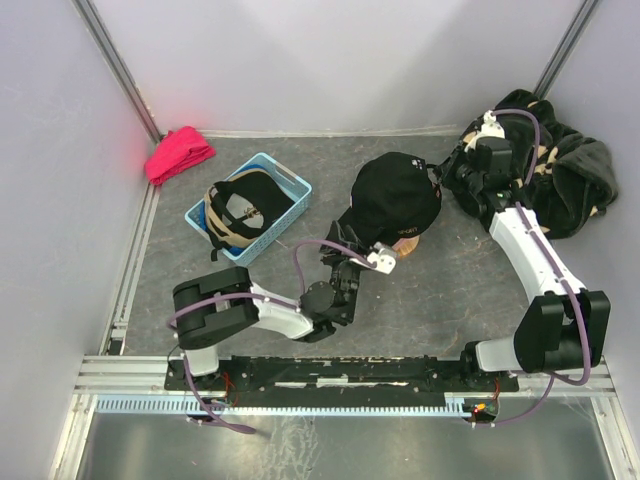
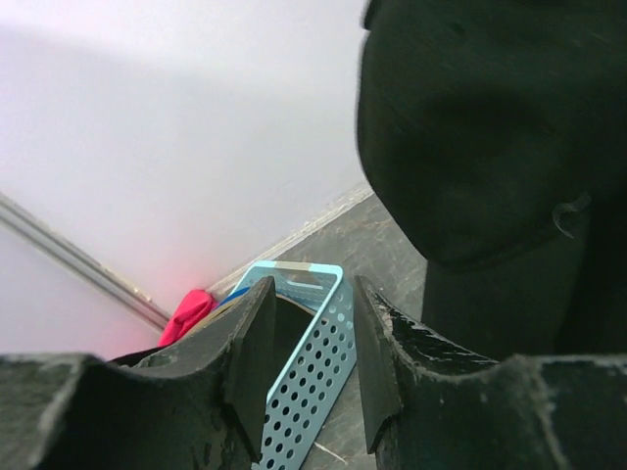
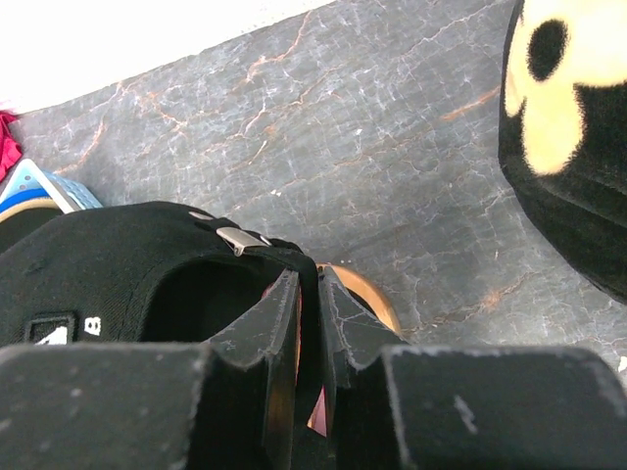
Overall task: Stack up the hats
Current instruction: Stack the hat on the hat.
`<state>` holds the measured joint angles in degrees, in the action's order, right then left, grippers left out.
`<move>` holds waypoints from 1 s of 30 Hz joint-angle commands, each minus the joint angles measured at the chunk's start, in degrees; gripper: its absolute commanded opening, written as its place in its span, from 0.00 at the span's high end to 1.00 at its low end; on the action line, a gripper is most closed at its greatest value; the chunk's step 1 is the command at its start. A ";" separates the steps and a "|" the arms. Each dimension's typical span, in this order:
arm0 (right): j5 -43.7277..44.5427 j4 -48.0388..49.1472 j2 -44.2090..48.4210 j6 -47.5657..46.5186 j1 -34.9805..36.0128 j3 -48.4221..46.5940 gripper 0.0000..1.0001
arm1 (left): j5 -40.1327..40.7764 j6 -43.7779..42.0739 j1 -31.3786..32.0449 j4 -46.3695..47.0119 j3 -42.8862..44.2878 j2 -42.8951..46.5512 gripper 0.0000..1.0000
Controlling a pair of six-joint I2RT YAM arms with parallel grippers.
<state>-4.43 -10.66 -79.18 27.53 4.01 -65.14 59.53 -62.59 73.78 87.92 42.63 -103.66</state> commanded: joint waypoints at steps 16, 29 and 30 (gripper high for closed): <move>0.73 5.30 4.63 -1.60 -0.36 5.22 0.79 | -15.75 47.66 -13.31 -57.70 22.93 22.16 0.55; 2.18 8.83 7.21 -2.45 -0.32 11.51 0.77 | -21.32 63.03 -17.21 -68.94 22.23 20.74 0.56; 2.22 9.46 7.57 -2.32 -0.34 12.21 0.78 | -21.46 63.39 -17.51 -69.09 22.77 20.27 0.56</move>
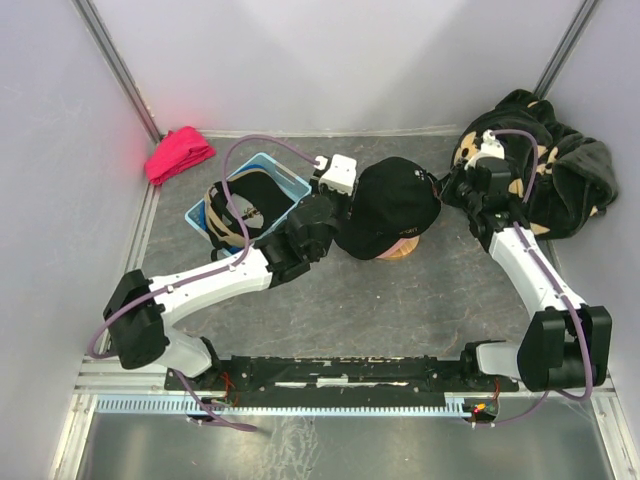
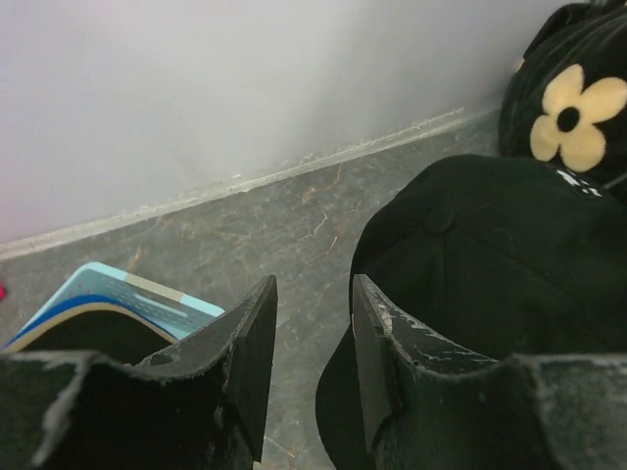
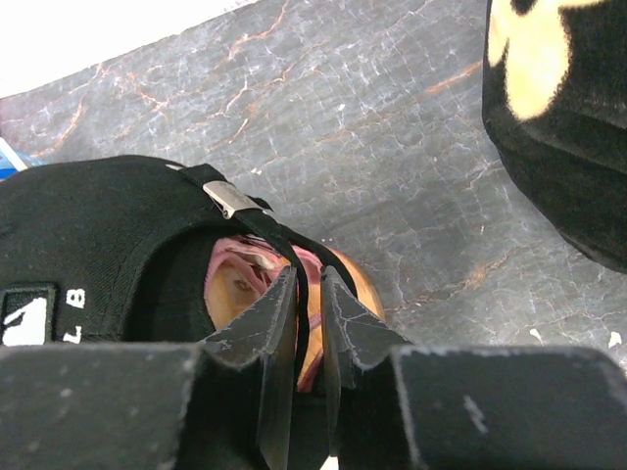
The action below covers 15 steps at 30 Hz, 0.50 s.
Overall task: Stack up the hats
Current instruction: Stack the hat on the hat.
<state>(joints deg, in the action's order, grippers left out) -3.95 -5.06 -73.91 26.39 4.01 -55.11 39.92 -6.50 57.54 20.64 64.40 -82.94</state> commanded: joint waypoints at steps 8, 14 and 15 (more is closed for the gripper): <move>2.53 6.96 5.15 -0.99 -0.32 6.56 0.77 | -5.02 8.07 -2.78 -5.05 8.09 -7.64 0.55; 3.32 8.78 5.85 -0.81 -0.39 8.56 0.75 | -4.30 11.63 -3.06 -5.44 4.93 -6.51 0.55; 3.37 8.68 5.70 -0.82 -0.35 8.51 0.75 | -2.66 13.06 -3.17 -5.16 3.15 -5.49 0.55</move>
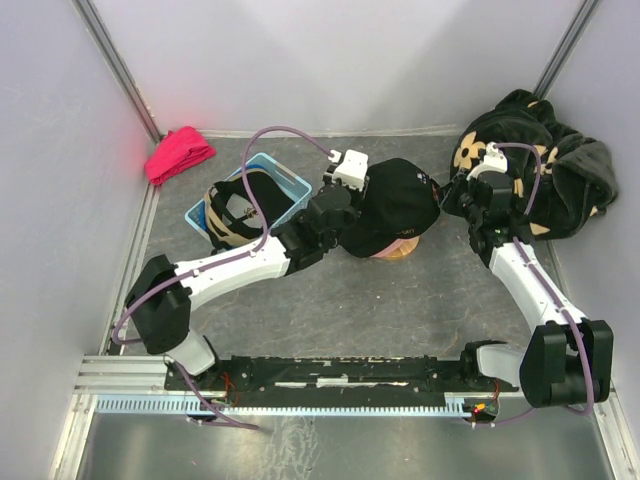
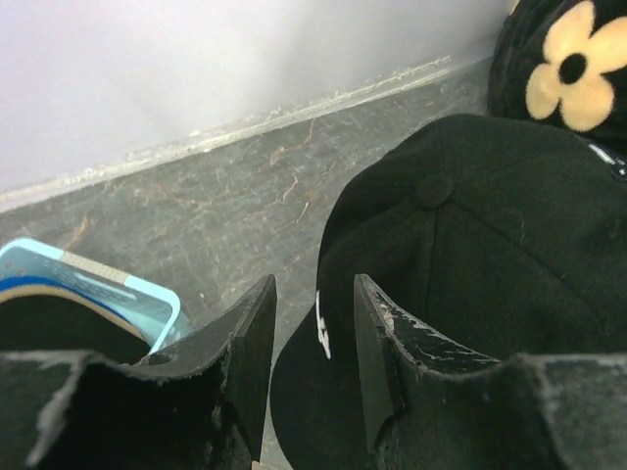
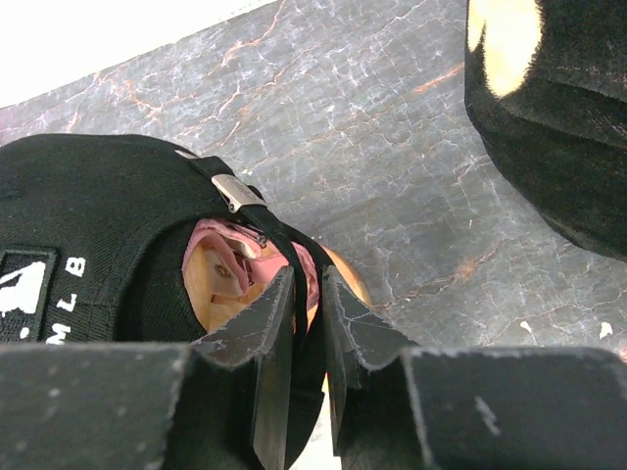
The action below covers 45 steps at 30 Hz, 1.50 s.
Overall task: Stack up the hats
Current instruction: Stack the hat on the hat.
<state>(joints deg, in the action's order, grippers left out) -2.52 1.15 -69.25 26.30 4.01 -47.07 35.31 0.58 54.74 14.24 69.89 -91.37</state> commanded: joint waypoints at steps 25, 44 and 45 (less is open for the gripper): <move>2.92 2.23 0.35 -1.06 -0.34 0.49 0.66 | -11.38 56.56 -10.38 21.06 -42.14 18.36 0.51; 2.17 2.08 -0.94 -1.15 -0.37 -0.03 0.66 | -38.23 76.40 -19.12 49.18 -43.38 -2.24 0.53; 2.18 2.08 -0.89 -1.11 -0.39 -0.03 0.66 | -38.04 76.55 -19.08 49.05 -43.17 -2.72 0.53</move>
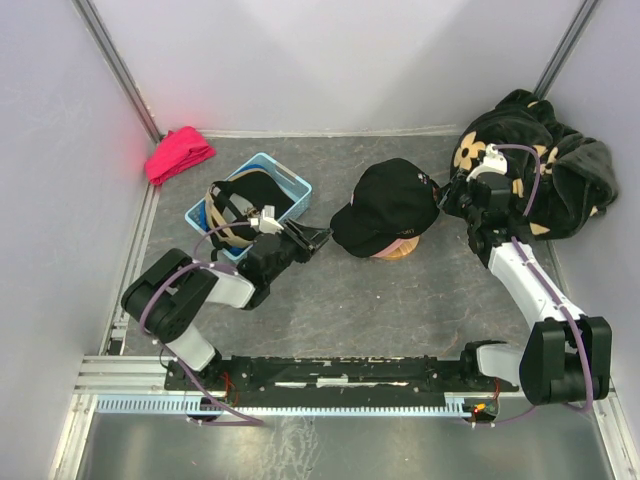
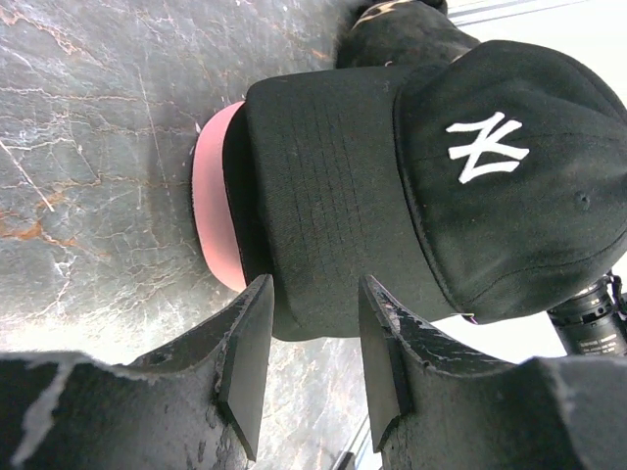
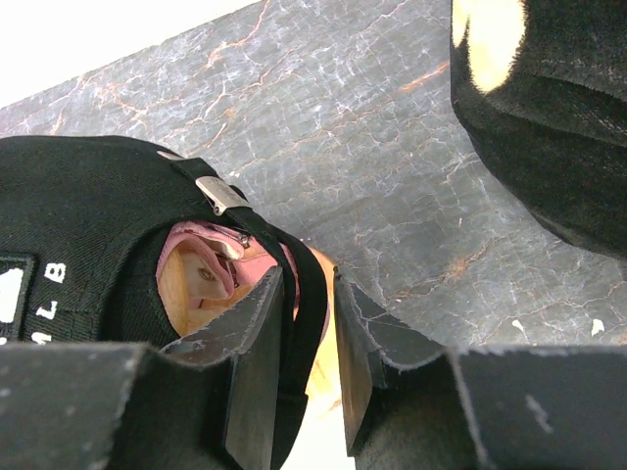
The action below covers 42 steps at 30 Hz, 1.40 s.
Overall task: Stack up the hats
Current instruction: Stack the hat on the hat.
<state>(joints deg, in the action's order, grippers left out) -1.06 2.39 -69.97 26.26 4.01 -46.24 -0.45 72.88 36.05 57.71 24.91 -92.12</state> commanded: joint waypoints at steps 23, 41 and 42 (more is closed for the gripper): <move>0.66 0.16 -0.45 -1.41 -0.32 -1.07 0.66 | 2.30 8.72 1.07 22.53 5.52 -14.87 0.69; 6.98 -3.06 0.10 -0.42 -0.36 -0.78 0.66 | 3.75 4.11 3.32 22.48 0.64 -13.86 0.95; 7.62 -3.41 0.02 -0.38 -0.37 -0.77 0.66 | 3.97 3.91 3.59 22.32 0.35 -13.88 0.95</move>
<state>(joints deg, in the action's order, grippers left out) 2.28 0.99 -70.24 25.76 3.75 -46.26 3.05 79.61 38.15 79.40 26.41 -106.89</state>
